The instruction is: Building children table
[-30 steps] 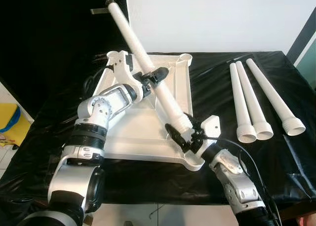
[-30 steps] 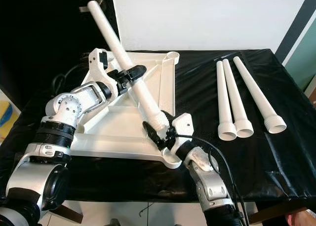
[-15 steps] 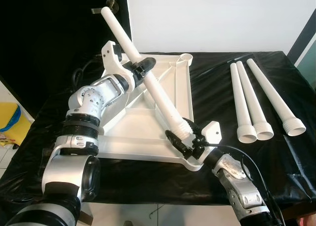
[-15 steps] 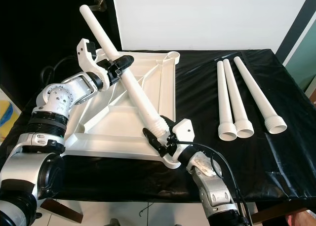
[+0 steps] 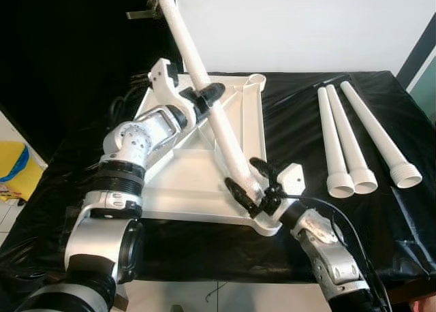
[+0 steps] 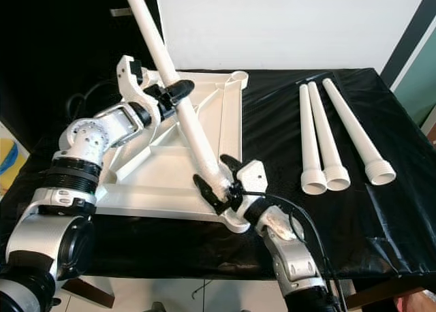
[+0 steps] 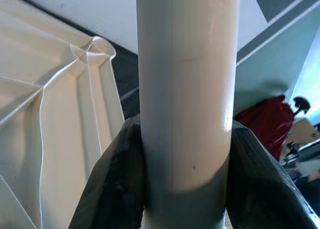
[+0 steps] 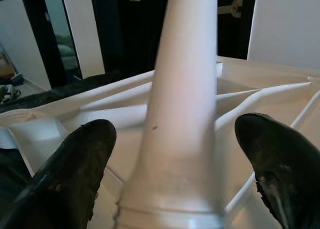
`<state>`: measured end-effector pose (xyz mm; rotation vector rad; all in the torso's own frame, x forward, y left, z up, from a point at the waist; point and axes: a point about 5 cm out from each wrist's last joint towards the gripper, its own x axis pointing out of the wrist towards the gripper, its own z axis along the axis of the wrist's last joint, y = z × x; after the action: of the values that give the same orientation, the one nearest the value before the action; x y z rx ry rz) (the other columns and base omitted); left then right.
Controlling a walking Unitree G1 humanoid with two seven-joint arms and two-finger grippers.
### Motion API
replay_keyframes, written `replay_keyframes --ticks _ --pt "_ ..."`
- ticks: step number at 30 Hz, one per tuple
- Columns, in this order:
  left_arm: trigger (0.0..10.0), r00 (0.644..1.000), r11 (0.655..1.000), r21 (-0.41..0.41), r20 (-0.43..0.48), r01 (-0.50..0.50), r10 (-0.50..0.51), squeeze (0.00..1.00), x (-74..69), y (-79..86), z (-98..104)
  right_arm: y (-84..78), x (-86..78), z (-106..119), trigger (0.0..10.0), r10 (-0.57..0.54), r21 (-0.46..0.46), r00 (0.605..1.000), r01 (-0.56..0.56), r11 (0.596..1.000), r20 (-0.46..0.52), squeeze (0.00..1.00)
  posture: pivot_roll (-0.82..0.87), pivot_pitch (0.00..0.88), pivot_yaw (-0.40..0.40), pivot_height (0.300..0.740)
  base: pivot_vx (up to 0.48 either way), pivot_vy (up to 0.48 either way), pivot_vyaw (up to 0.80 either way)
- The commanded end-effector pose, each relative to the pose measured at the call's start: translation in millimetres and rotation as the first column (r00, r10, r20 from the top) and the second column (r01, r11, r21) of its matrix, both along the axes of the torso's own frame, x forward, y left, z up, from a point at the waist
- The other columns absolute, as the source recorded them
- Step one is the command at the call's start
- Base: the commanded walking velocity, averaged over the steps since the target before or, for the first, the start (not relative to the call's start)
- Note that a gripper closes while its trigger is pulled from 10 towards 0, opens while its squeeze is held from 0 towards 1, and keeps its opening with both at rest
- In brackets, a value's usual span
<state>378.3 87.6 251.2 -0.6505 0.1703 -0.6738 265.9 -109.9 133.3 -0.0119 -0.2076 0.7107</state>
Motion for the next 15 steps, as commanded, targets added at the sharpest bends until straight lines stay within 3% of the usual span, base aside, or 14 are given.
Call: replay_keyframes --ticks 1,5,6,11,12,15 --pt "10.0 0.915 0.943 -0.048 0.264 0.329 -0.306 0.0 -17.9 -9.5 20.0 -2.8 2.2 3.5 10.0 -0.019 0.012 1.0 0.019 1.0 -0.001 1.0 -0.02 0.0 0.02 0.74 0.0 0.0 0.0" --pt "10.0 0.903 0.945 -0.013 0.302 0.326 -0.307 0.0 -21.9 -12.5 27.9 -3.9 5.2 5.7 10.0 -0.034 0.01 0.999 0.035 0.999 -0.012 1.0 -0.02 0.0 0.017 0.74 0.0 0.0 0.0" --pt "10.0 0.875 0.947 0.053 0.368 0.316 -0.313 0.0 -28.6 -19.0 39.0 -2.4 8.8 11.8 10.0 -0.032 0.007 0.999 0.032 0.999 -0.016 0.0 -0.02 0.0 0.015 0.74 0.0 0.0 0.0" --pt "10.0 0.847 0.948 0.13 0.427 0.29 -0.318 0.0 -35.6 -28.0 47.2 0.4 16.0 17.1 10.0 -0.056 -0.043 0.998 0.054 0.998 -0.041 0.0 -0.02 0.0 0.011 0.74 0.0 0.0 0.0" --pt "10.0 0.832 0.948 0.175 0.456 0.264 -0.316 0.0 -38.7 -33.9 49.5 2.9 19.2 21.1 10.0 -0.052 -0.071 0.998 0.049 0.996 -0.04 0.0 -0.02 0.0 0.008 0.74 0.0 0.0 0.0" --pt "10.0 0.826 0.948 0.194 0.467 0.252 -0.315 0.0 -40.1 -36.5 49.9 4.0 20.3 22.9 10.0 -0.049 -0.084 0.998 0.046 0.995 -0.034 0.0 -0.02 0.0 0.008 0.74 0.0 0.0 0.0"
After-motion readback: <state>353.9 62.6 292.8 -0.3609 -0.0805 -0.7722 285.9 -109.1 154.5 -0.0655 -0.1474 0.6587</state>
